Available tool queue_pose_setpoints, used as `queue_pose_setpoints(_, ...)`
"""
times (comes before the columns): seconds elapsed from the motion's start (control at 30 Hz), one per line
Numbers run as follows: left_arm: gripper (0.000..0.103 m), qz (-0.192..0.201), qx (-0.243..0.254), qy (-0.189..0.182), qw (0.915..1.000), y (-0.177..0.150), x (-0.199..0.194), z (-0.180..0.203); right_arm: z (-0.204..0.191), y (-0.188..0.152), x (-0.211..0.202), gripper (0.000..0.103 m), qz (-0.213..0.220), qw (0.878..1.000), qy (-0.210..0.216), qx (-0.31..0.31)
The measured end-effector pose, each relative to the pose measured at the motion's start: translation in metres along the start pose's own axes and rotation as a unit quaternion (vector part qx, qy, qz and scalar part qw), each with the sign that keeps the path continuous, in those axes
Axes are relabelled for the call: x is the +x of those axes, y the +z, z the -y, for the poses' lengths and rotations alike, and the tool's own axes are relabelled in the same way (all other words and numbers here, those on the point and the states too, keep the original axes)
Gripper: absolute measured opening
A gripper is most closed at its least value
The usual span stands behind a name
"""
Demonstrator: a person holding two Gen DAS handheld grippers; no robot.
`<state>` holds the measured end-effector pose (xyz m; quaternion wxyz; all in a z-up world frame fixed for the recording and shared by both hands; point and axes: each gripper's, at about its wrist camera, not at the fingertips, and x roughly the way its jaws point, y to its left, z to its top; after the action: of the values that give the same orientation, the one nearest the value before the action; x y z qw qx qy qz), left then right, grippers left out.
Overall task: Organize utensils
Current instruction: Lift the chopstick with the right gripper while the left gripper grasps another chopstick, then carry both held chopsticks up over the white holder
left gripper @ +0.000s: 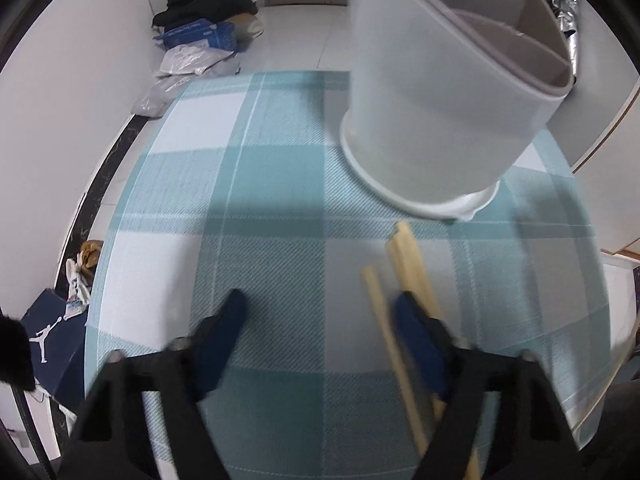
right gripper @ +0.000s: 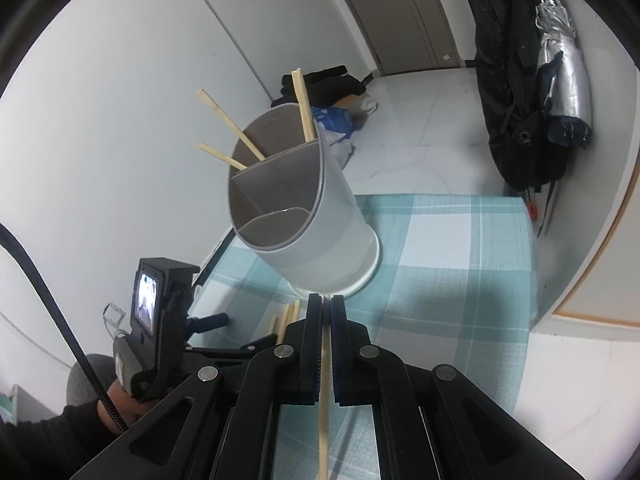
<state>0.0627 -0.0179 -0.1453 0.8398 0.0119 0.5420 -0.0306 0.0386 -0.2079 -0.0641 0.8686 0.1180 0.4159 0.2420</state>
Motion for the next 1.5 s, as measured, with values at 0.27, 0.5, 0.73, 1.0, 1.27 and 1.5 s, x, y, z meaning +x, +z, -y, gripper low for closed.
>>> queue_pose_setpoints(0.27, 0.004, -0.001, -0.023, -0.014, 0.9996, 0.012, 0.002, -0.003, -0.008, 0.002, 0.004, 0.003, 0.004, 1.000, -0.013, -0.015)
queue_pose_setpoints(0.5, 0.003, 0.041, -0.055, -0.034, 0.9970, 0.016, -0.015, -0.013, -0.024, -0.004, 0.000, 0.003, 0.022, 0.998, -0.033, -0.042)
queue_pose_setpoints(0.73, 0.003, 0.166, -0.072, -0.091, 0.9792, 0.006, -0.082, -0.019, -0.030, -0.005, -0.012, 0.003, 0.050, 0.997, -0.046, -0.042)
queue_pose_setpoints(1.0, 0.003, 0.247, -0.055, -0.109, 0.9613, 0.007, -0.132, -0.017, -0.043, -0.005, -0.023, 0.003, 0.088, 0.994, -0.048, -0.043)
queue_pose_setpoints(1.27, 0.003, 0.257, -0.025, -0.119, 0.9587, 0.003, -0.155, -0.009, -0.055, -0.008, -0.034, 0.003, 0.124, 0.990, -0.059, -0.045)
queue_pose_setpoints(1.5, 0.003, 0.234, -0.016, -0.125, 0.9639, 0.003, -0.163, -0.001, -0.059, -0.007, -0.041, 0.003, 0.142, 0.987, -0.059, -0.047)
